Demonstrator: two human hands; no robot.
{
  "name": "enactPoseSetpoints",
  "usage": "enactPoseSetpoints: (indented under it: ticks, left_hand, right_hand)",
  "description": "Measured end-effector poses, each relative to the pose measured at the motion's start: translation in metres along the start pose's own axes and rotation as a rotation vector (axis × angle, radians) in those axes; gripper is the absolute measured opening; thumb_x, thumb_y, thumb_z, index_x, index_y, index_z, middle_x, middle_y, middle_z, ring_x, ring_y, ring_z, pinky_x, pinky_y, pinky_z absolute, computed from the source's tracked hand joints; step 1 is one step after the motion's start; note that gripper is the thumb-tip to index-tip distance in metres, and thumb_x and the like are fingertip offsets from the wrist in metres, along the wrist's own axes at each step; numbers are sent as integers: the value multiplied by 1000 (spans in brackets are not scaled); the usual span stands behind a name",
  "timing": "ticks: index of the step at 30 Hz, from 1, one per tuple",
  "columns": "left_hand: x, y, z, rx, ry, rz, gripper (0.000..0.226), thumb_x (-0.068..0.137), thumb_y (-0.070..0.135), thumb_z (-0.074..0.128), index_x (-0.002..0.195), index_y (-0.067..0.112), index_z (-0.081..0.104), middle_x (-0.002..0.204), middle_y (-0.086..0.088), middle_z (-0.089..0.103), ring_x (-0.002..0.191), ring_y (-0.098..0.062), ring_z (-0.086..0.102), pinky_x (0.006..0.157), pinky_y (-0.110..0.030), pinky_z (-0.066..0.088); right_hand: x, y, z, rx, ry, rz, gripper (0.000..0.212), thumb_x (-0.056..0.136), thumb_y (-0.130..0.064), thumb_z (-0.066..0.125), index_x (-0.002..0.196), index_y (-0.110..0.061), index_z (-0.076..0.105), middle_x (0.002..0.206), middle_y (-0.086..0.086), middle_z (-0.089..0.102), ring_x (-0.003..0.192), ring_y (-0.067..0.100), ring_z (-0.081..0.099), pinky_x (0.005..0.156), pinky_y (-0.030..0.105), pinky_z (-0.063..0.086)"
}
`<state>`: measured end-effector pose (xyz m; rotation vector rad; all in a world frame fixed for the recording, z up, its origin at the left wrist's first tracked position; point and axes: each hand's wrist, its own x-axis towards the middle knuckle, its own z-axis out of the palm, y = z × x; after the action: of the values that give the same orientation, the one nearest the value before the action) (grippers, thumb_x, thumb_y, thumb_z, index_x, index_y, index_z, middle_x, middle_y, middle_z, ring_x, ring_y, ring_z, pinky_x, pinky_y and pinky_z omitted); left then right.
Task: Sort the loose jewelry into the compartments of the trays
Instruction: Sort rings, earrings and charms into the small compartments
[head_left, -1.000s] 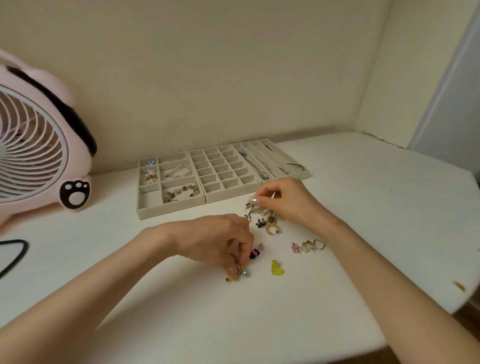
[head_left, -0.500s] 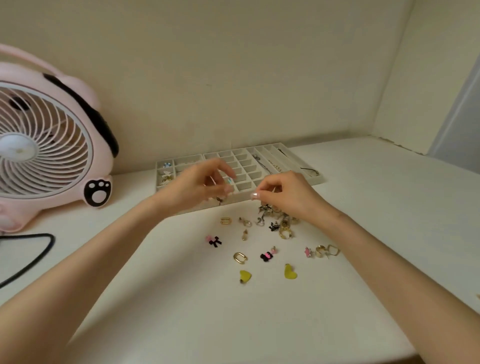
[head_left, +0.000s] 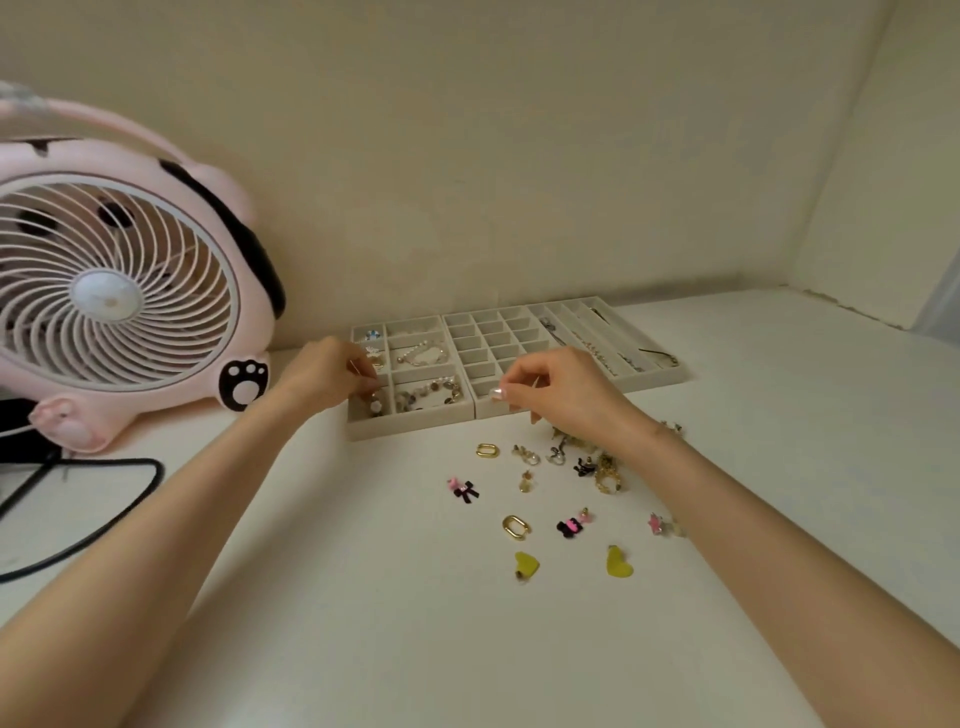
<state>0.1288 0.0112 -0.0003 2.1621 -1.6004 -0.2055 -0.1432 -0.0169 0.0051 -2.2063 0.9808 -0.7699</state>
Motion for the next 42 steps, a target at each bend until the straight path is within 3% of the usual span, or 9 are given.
enactPoseSetpoints:
  ticks: [7,12,19,23,30,33,37,42]
  left_hand:
    - [4,-1,7,142,-17,3,1,83,21,68,82,20,68,92,-5,67,84,-20,56,78,-33,48]
    - [4,4,9,227,-10,-1,11,84,26,67,92,19,69,101,-5,65,88,-21,55,75,-31,46]
    - [2,8,11,328,-17,13,12,85,21,63,96,19,68,106,-6,65,97,-25,58,76,-31,49]
    - [-1,14,9,321,77,13,11,88,21,59,97,19,64,104,-7,66,96,-28,59,72,-32,46]
    - [-28,59,14,-50,248,322,9,88,18,60,95,13,65,81,6,58,75,-15,54,65,-27,40]
    - [-39,80,22,-166,204,449,8,88,15,61,94,13,64,79,7,58,69,-14,53,64,-26,41]
    - [-45,97,33,-196,98,538,8,88,20,60,94,16,64,83,7,60,74,-13,56,67,-25,46]
    - [-46,112,44,-142,-2,621,9,88,23,60,95,18,63,88,7,61,76,-10,57,64,-17,43]
  right_hand:
    - [-2,7,4,30,4,17,11,88,-22,66,86,-13,72,80,0,69,62,5,57,58,10,46]
    - [-2,9,4,29,-4,29,9,88,-23,65,85,-17,71,81,-2,69,61,1,57,56,6,45]
    - [-4,10,4,19,2,37,11,88,-24,65,88,-16,72,81,-3,69,63,4,58,61,12,47]
    - [-4,10,3,21,6,38,11,89,-23,64,88,-16,71,80,-4,68,61,2,57,55,6,44]
    - [-2,10,-5,55,65,46,12,87,-27,65,85,-17,71,80,-4,68,60,5,58,62,14,46]
    - [-1,10,-12,37,87,42,11,87,-26,65,83,-18,71,78,-5,68,55,-2,55,58,10,45]
    - [2,14,-27,13,89,46,8,87,-22,66,84,-16,71,78,0,69,61,6,58,65,21,51]
    - [0,28,-46,-65,84,75,7,86,-18,68,89,-13,72,81,1,69,59,3,56,53,7,45]
